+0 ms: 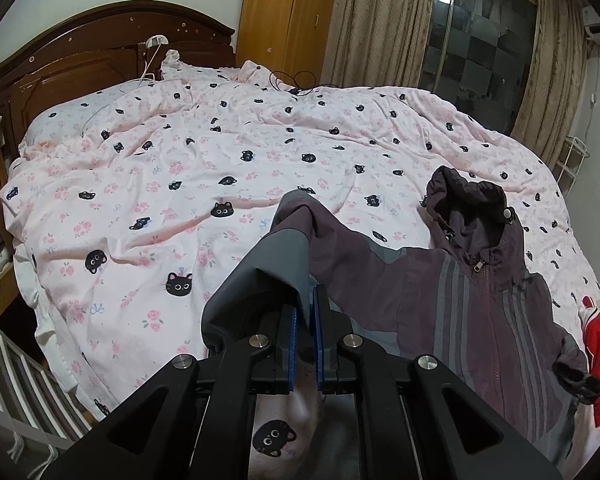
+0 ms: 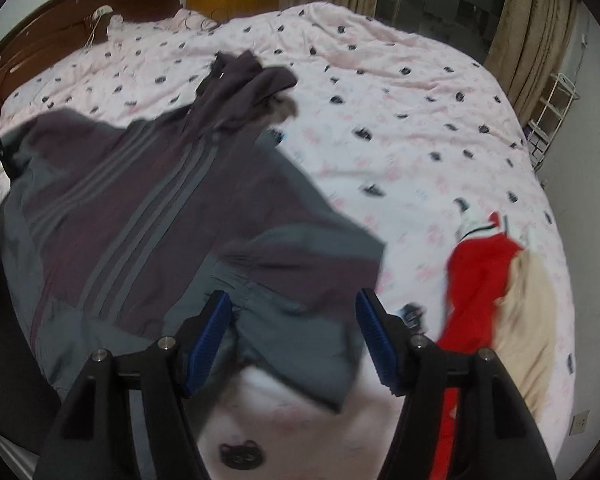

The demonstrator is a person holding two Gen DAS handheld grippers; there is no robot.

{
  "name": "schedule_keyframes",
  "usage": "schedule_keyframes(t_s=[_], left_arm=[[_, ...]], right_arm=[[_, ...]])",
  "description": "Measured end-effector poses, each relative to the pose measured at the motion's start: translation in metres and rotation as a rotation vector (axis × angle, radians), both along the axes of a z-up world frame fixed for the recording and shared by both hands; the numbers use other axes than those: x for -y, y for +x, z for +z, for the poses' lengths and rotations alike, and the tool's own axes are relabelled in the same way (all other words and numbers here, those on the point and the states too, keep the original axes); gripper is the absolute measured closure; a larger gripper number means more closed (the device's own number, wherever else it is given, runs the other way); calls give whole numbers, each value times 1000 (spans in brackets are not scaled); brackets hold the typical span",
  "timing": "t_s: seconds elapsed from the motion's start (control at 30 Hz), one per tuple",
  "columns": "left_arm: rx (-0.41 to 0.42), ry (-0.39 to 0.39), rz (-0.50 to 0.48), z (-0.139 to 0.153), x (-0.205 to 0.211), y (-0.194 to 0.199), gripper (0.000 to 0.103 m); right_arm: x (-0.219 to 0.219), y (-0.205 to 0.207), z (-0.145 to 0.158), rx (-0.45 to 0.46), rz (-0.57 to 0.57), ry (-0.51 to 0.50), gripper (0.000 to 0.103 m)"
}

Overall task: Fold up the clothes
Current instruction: 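Hold the jacket sleeve with the left gripper while the right gripper smooths the jacket body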

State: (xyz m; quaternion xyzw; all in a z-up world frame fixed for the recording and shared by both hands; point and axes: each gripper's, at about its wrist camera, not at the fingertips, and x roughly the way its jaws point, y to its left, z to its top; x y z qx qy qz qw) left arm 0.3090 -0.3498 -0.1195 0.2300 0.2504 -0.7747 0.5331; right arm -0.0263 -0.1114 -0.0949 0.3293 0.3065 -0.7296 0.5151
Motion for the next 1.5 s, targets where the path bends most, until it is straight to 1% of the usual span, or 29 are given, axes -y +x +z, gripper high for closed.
schedule_keyframes(t_s=[0.13,0.27,0.3,0.37,0.4,0.43,0.47,0.5,0.53,0.57,0.6,0.67,0.7,0.8,0.9,0.97,1.0,1.13,1.23,1.27,1.37,1.47,1.5], left_arm=[[0,11,-5,1,-2,-1,95],[-1,11,-6,2,-3,0,95],[-2,12,-5,1,-3,-1,95],[-5,15,-1,1,-2,-1,95],[-6,16,1,1,-1,-1,95],[-8,17,2,1,-1,-2,95],[-9,18,3,1,0,-2,95],[-10,19,3,1,0,-2,94],[-12,20,3,1,0,-2,94],[-13,21,3,1,0,-2,94],[-12,21,3,1,-1,-3,94],[-9,21,2,1,-1,-3,94],[-7,21,3,0,-1,-3,94],[-7,26,4,-1,1,-3,94],[-7,27,7,-2,2,-3,94],[-7,25,9,-1,2,-3,94],[-7,25,9,-1,3,-3,94],[-5,25,11,-1,3,-4,93],[-5,28,13,-1,4,-3,93],[-5,28,14,-1,5,-3,93],[-11,32,19,0,5,-1,92],[-27,35,30,3,7,4,91],[-30,32,36,5,7,6,91]], right_arm=[[9,10,-8,14,-7,-15,38],[10,24,5,51,35,-86,36],[12,28,6,47,49,-82,36],[22,34,1,-3,57,-41,36],[30,36,-8,-61,41,3,38],[35,35,-15,-92,23,34,38],[40,30,-24,-101,0,67,40],[42,24,-31,-90,-20,92,48],[44,18,-37,-74,-38,115,51],[44,10,-42,-40,-56,125,55],[40,4,-41,-10,-69,117,60],[32,-7,-37,44,-94,94,66],[28,-13,-35,70,-107,82,67],[10,-36,-14,158,-147,7,69],[-8,-59,8,205,-204,-55,69],[-22,-76,22,233,-257,-91,69],[-32,-86,28,237,-301,-103,69],[-57,-116,27,201,-453,-61,68],[-72,-134,17,120,-587,14,67],[-77,-138,15,112,-614,24,65],[-88,-143,12,105,-658,27,59],[-84,-136,19,30,-655,22,58],[-81,-131,26,-32,-664,20,57]])
